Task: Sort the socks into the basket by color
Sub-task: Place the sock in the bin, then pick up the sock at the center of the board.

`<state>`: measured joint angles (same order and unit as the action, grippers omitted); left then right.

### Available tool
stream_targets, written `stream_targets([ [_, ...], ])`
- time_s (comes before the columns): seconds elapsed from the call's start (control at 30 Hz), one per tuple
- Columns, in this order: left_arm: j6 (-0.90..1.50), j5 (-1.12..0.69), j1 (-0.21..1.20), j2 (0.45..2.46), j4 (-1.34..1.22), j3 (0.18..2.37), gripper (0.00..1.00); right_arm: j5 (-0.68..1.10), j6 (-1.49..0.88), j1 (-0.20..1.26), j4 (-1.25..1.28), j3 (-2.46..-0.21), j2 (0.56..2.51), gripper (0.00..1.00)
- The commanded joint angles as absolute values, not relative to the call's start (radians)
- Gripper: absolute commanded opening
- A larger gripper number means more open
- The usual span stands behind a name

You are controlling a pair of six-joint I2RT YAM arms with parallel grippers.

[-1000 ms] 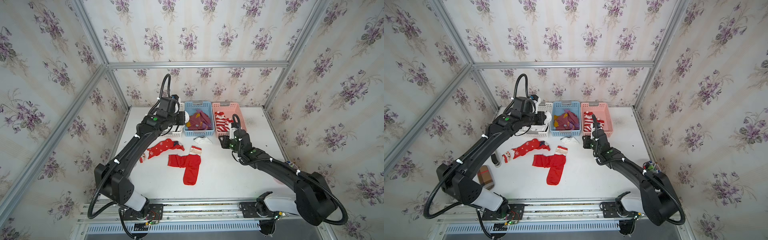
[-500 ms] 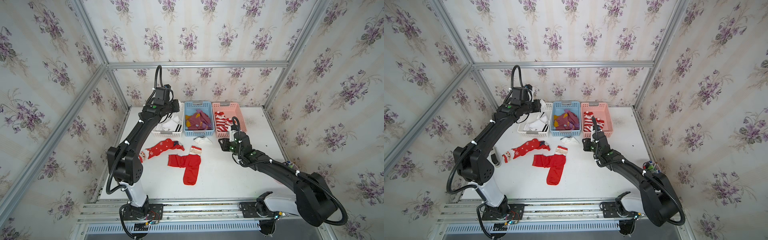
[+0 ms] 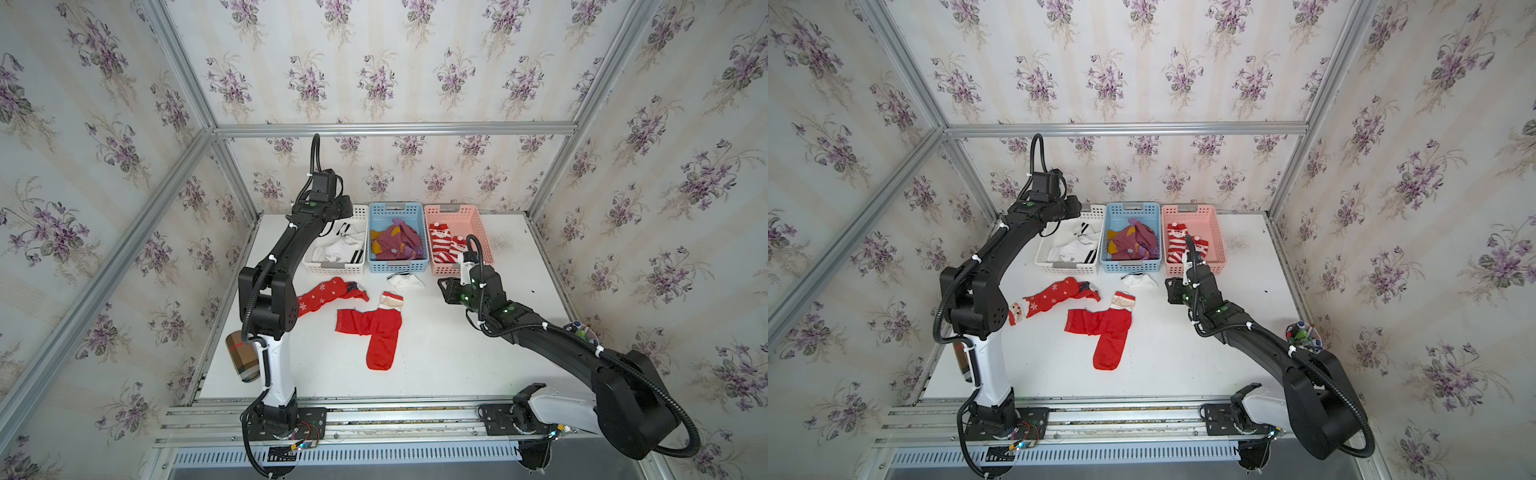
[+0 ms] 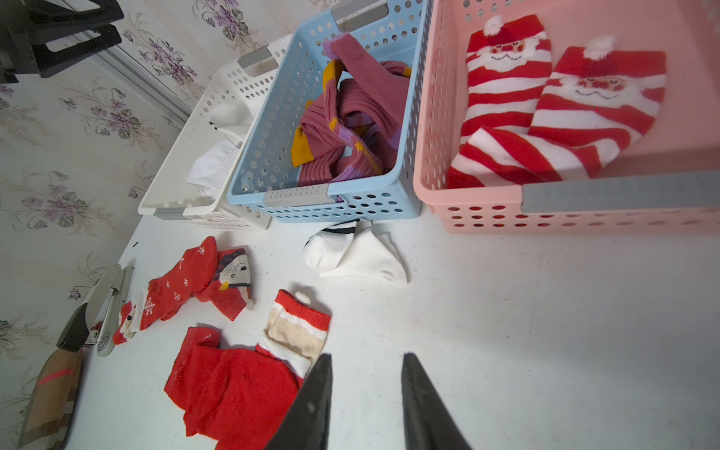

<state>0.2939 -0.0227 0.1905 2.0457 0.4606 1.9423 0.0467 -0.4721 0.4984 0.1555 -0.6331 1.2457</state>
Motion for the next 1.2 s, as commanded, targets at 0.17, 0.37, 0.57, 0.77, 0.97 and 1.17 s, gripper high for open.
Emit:
stream_targets([
  [0.17, 0.327, -0.04, 0.192, 1.905, 0.449, 1.801, 0.46, 0.093, -0.492, 0.506, 0.204, -0.631, 1.266, 0.33],
  [0.37, 0.365, -0.047, 0.199, 1.731, 0.437, 1.6, 0.48, 0.11, -0.505, 0.596, 0.254, -0.632, 1.324, 0.37],
  [0.57, 0.399, -0.021, 0.233, 1.528, 0.393, 1.331, 0.49, 0.151, -0.551, 0.683, 0.322, -0.636, 1.438, 0.37],
  [0.77, 0.417, 0.038, 0.299, 1.336, 0.391, 1.132, 0.51, 0.172, -0.601, 0.752, 0.368, -0.644, 1.567, 0.38],
  [0.97, 0.431, 0.094, 0.339, 1.219, 0.434, 1.034, 0.52, 0.19, -0.631, 0.783, 0.403, -0.666, 1.663, 0.38],
  [1.17, 0.43, 0.104, 0.341, 1.173, 0.467, 1.005, 0.53, 0.197, -0.643, 0.796, 0.421, -0.675, 1.708, 0.36],
])
